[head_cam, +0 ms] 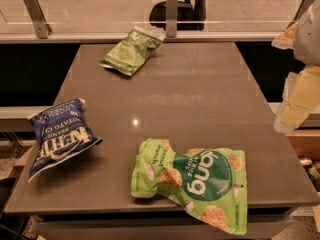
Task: Move green rice chip bag near green jalapeno chip bag
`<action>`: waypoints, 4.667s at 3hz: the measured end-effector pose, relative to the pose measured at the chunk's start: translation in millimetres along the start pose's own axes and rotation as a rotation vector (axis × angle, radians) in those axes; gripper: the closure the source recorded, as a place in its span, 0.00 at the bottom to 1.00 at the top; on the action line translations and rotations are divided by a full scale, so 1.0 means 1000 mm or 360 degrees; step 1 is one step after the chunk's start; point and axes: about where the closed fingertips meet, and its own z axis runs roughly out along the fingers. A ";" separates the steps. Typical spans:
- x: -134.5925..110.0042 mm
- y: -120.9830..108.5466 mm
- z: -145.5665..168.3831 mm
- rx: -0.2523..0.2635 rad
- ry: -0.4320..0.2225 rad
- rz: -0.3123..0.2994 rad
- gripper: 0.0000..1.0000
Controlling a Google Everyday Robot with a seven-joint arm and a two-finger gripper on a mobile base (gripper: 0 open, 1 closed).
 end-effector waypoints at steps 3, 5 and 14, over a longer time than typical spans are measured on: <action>-0.018 0.038 0.002 -0.0029 0.0025 0.0084 0.00; -0.046 0.093 0.026 -0.0135 -0.0071 0.0325 0.00; -0.085 0.130 0.118 0.0004 -0.0248 0.0150 0.87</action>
Offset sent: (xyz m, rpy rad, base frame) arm -0.0337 0.0214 -0.0075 -0.0233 0.0445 -0.0487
